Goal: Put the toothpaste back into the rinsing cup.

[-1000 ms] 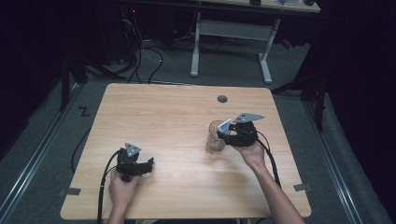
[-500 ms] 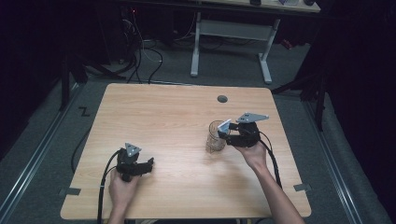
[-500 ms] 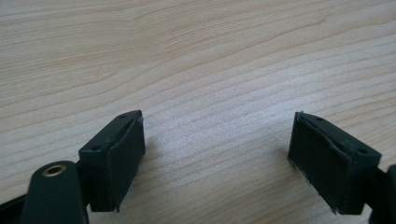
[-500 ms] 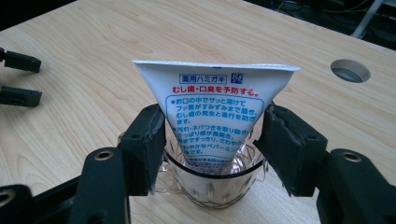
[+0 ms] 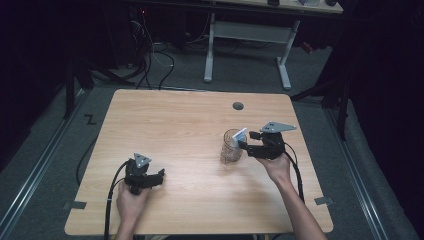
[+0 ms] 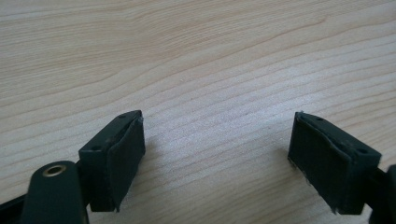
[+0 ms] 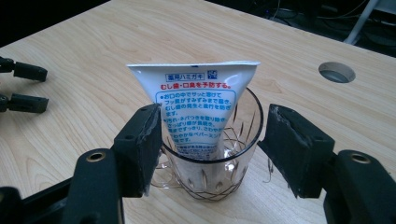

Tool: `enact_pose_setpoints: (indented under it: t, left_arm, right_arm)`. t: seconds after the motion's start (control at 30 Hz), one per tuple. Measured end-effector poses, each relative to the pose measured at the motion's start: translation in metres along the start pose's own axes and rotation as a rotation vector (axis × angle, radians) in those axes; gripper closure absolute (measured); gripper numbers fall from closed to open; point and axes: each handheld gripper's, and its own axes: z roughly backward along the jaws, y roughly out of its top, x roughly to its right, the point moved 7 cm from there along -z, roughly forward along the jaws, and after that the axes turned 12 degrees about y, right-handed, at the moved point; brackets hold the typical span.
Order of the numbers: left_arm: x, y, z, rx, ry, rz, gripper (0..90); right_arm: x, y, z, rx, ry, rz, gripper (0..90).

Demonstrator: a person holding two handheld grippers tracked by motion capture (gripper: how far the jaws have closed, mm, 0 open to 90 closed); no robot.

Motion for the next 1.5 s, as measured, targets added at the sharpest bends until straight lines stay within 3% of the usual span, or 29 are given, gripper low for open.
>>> enact_pose_setpoints:
  t: [0.9, 1.5]
  left_arm:
    - [0.0, 0.0, 0.0, 0.0, 0.001, 0.0, 18.5]
    - [0.0, 0.0, 0.0, 0.0, 0.001, 0.0, 18.5]
  right_arm:
    - [0.009, -0.01, 0.031, 0.06, -0.065, -0.022, 39.0]
    - [0.021, -0.025, 0.051, 0.11, -0.101, -0.079, 40.5]
